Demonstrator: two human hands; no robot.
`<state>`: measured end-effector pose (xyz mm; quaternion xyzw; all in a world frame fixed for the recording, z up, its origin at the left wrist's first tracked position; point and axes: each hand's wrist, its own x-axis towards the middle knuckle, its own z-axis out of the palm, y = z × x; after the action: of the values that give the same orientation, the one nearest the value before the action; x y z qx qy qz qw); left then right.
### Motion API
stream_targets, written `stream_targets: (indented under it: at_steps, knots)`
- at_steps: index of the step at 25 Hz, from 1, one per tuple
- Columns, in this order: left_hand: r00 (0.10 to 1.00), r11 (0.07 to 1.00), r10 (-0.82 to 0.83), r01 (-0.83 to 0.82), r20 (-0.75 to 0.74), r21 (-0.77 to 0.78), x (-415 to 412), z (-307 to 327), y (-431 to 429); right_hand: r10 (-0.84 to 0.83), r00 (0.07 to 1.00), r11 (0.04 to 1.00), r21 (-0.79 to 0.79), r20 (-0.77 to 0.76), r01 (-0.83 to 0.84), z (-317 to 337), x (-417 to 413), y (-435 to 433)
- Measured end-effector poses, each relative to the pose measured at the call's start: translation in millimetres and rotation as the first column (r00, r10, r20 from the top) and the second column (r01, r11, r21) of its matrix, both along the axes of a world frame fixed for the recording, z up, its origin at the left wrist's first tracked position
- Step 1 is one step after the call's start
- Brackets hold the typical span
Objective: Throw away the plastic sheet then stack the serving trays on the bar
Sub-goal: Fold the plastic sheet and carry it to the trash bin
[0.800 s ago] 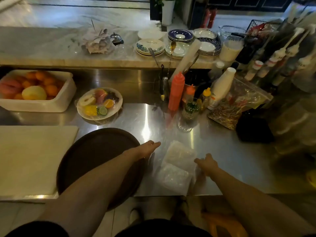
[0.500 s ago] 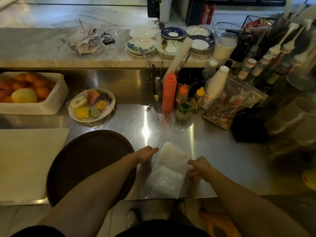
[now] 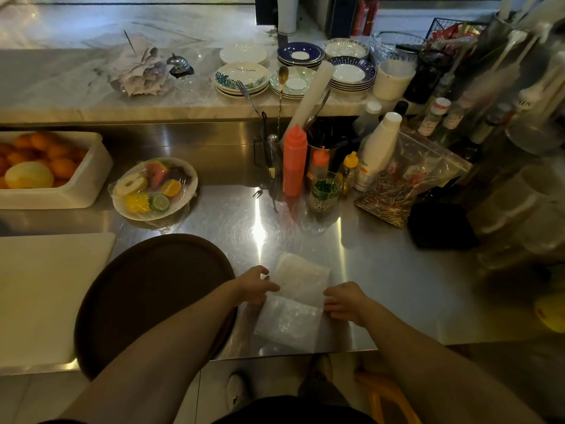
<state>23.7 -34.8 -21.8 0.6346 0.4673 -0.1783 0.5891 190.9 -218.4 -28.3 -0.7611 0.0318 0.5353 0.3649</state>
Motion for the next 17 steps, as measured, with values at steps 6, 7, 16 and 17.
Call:
stream_targets:
  at_steps: [6, 7, 16, 17]
  knots:
    - [0.999, 0.999, -0.036, 0.035, 0.022, 0.040, 0.7, 1.9, 2.6, 0.007, 0.999, 0.997, 0.074, -0.040, -0.004, 3.1, -1.6, 10.4]
    - [0.998, 0.998, -0.048, 0.047, 0.029, 0.042, 1.6, 6.0, 5.3, 0.025, 0.999, 0.995, 0.095, -0.038, -0.022, 6.1, -0.7, 14.1]
    - [0.966, 0.994, 0.105, -0.095, 0.237, -0.053, 0.7, 58.6, 46.5, 0.081, 0.996, 0.933, 0.354, -0.046, -0.060, 51.4, 20.5, 61.0]
    - [0.956, 0.992, 0.121, -0.110, 0.266, -0.058, 1.0, 64.0, 52.1, 0.086, 0.995, 0.921, 0.385, -0.042, -0.063, 59.0, 22.9, 67.4]
